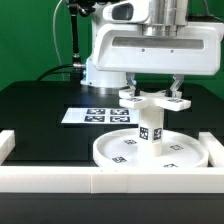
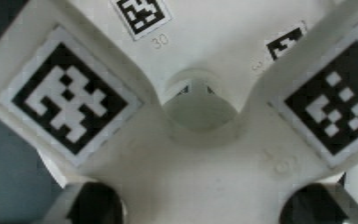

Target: Assemble round table

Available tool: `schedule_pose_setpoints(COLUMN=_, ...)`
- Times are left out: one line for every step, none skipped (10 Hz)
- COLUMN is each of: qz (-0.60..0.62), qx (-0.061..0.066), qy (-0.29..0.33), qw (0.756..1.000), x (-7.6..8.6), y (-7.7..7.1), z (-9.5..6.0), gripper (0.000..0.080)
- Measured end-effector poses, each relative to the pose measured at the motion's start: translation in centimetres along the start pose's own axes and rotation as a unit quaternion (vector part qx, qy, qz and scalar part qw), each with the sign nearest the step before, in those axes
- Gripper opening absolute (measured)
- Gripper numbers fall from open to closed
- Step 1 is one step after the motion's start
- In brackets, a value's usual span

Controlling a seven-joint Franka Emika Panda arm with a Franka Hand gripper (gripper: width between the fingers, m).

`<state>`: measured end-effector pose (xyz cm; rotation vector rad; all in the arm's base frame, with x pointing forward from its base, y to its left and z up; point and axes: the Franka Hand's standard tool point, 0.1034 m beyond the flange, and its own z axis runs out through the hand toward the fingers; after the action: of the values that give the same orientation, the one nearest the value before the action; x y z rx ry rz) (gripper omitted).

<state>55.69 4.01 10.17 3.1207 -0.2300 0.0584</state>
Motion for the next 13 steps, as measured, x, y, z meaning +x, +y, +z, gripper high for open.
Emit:
schedule_pose_setpoints(qz=0.046, qx=0.005, qy=0.001, qw=0.999, x=0.1, y=0.0, z=0.0, gripper=0.0439)
schedule_pose_setpoints(qz=0.101, qx=0.007, qy=0.000, qw=0.995, x=0.1, y=0.1, z=0.0, gripper=0.0439)
schedule_pose_setpoints(qz=0.135, qx=0.011, qy=-0.001, qw=0.991, x=0.1, y=0.1, z=0.0, gripper=0.0439)
schedule_pose_setpoints(qz=0.200, qx=0.019, qy=-0.004, qw=0.980, x=0.1, y=0.2, z=0.0, gripper=0.0439)
schedule_pose_setpoints(qz=0.255, qx=0.020, qy=-0.005, qw=0.967, x=0.2, y=0.1, z=-0.1, gripper=0.0439)
schedule_pose_setpoints(qz=0.302, qx=0.020, qy=-0.004, qw=0.953, x=0.2, y=0.0, z=-0.1, gripper=0.0439)
schedule_pose_setpoints(qz=0.337, qx=0.019, qy=-0.004, qw=0.941, x=0.2, y=-0.1, z=-0.1, gripper=0.0439)
schedule_pose_setpoints(qz=0.364, qx=0.017, qy=-0.006, qw=0.931, x=0.2, y=-0.1, z=-0.1, gripper=0.0440)
schedule_pose_setpoints(qz=0.384, qx=0.021, qy=-0.009, qw=0.923, x=0.2, y=-0.2, z=-0.1, gripper=0.0440)
schedule_pose_setpoints(qz=0.375, qx=0.021, qy=-0.009, qw=0.927, x=0.2, y=-0.2, z=-0.2, gripper=0.0586)
schedule_pose_setpoints(qz=0.361, qx=0.024, qy=-0.007, qw=0.932, x=0.3, y=-0.1, z=-0.8, gripper=0.0586)
schedule_pose_setpoints(qz=0.354, qx=0.026, qy=-0.006, qw=0.935, x=0.3, y=0.0, z=-1.7, gripper=0.0638)
schedule_pose_setpoints(qz=0.345, qx=0.030, qy=-0.006, qw=0.938, x=0.3, y=-0.1, z=-2.8, gripper=0.0646)
